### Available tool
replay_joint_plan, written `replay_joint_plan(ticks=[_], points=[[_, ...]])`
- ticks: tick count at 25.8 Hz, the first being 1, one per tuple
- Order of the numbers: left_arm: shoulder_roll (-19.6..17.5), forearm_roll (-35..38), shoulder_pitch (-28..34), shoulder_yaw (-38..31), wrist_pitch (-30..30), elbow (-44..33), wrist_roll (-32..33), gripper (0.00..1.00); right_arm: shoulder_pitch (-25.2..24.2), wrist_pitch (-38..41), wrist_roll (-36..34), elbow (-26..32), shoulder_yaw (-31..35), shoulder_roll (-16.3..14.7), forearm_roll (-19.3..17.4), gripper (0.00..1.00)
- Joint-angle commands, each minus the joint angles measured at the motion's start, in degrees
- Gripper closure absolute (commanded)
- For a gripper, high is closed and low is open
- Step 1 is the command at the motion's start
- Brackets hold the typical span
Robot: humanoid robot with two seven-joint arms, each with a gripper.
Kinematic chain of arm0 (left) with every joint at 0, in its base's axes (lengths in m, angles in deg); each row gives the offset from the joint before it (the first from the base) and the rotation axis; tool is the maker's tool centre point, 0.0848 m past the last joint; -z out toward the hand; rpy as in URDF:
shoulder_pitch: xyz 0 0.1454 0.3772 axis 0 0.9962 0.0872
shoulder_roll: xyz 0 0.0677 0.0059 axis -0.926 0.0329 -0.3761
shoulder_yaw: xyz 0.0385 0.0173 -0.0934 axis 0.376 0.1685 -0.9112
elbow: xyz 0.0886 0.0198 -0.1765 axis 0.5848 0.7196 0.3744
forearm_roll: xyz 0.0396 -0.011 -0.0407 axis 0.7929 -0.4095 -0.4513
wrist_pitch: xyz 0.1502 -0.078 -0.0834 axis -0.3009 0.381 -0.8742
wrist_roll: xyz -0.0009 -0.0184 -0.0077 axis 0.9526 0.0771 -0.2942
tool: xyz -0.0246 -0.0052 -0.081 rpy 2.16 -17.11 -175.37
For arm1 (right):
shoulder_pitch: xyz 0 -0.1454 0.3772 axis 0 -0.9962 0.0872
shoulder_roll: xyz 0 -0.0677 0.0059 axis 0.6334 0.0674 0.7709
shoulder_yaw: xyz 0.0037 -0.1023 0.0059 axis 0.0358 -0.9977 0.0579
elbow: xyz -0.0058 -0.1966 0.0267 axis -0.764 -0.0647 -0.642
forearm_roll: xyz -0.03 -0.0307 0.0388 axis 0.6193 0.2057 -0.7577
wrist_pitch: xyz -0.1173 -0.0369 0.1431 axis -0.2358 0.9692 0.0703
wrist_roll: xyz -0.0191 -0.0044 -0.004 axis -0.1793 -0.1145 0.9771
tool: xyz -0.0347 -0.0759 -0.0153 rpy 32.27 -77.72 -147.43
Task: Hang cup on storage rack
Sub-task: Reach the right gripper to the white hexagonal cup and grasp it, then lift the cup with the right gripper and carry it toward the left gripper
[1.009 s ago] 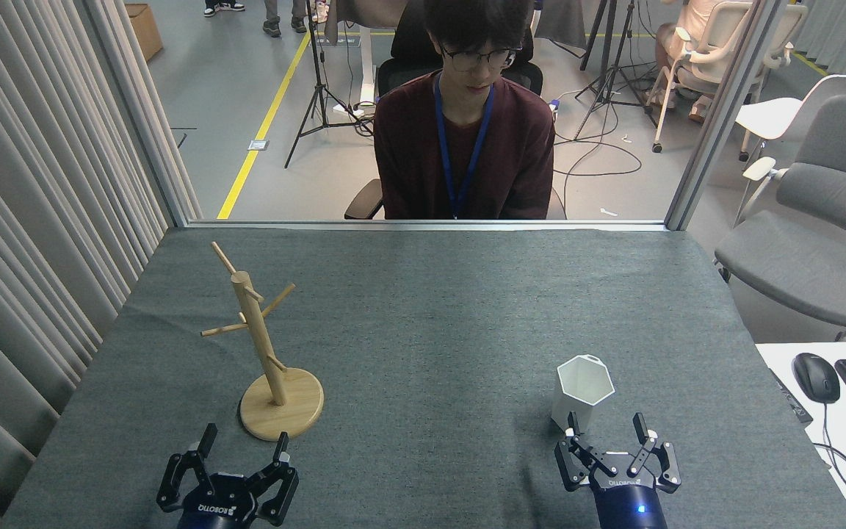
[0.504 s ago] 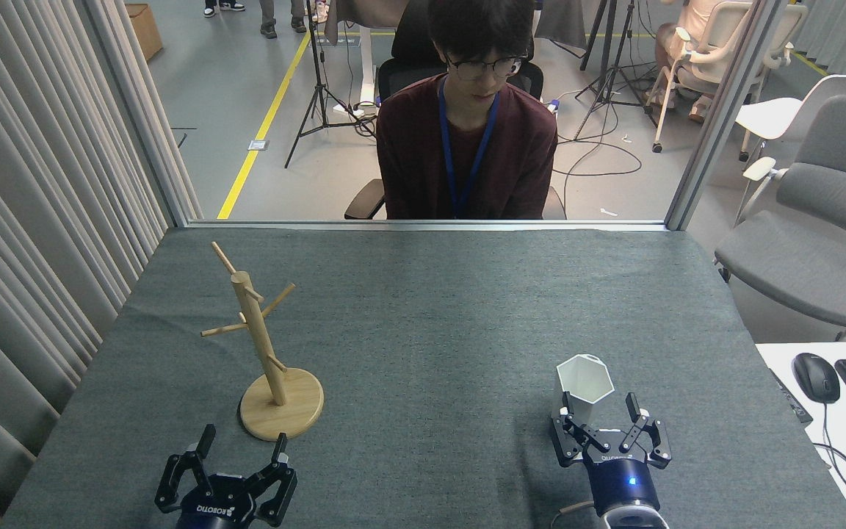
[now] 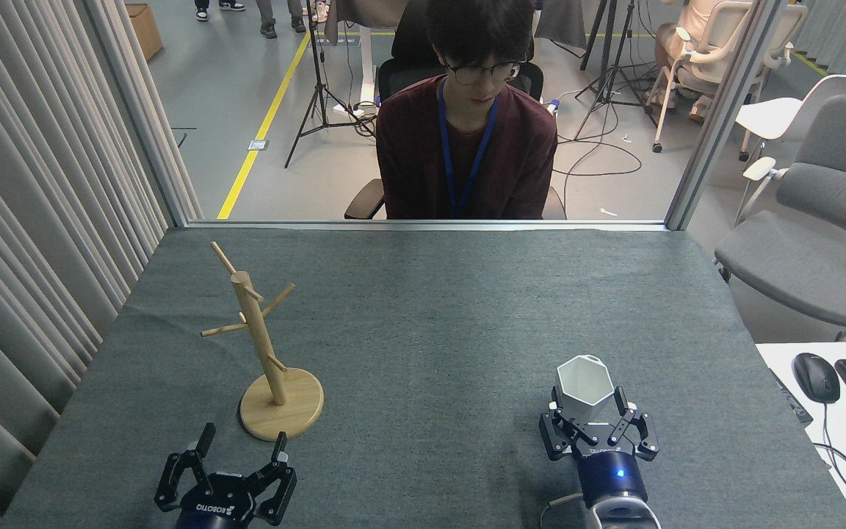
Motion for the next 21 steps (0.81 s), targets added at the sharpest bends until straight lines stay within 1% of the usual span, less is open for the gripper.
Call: replay_joint_plan(ticks=[1,10,11,12,13,15,17,19,21], points=[[-0.1,0.0,-0.3,0.0,0.0,0.0,0.0,0.0,1.1,-0.2,-0.2,-1.5,-0.4,0.5,0.1,0.02],[-0.1,0.0,-0.4,0.0,0.0,0.0,0.0,0.0,4.2,-0.6,-0.3,-7.3,-0.6,0.6,0.0,0.02],[-0.1,0.0,-0.4,0.0,0.0,0.1,0.0,0.0,4.4,-1.2,-0.3,-7.9,-0.6,0.6,-0.1,0.07],[-0.1,0.0,-0.4,0.0,0.0,0.1,0.0,0.0,4.7,-1.8,-0.3,-8.2,-0.7,0.4,0.1,0.29],[-0.1,0.0,-0.4,0.0,0.0,0.1,0.0,0.0,4.6,-1.7,-0.3,-8.2,-0.7,0.4,0.2,0.44],[0.0,0.0,-0.5,0.0,0.0,0.4,0.0,0.0,4.2,-1.6,-0.3,-8.0,-0.7,0.4,0.2,0.45],[0.2,0.0,-0.5,0.1,0.1,0.4,0.0,0.0,3.4,-1.2,-0.6,-6.5,-0.8,0.5,0.1,0.45],[0.6,0.0,-1.1,0.3,0.3,0.7,-0.1,0.0,1.8,-0.3,-1.4,-0.8,-0.8,0.2,0.0,0.45],[0.2,0.4,-2.2,3.4,0.5,3.2,-0.1,0.0,-0.2,1.4,-1.6,5.8,-0.8,0.4,0.1,0.45]])
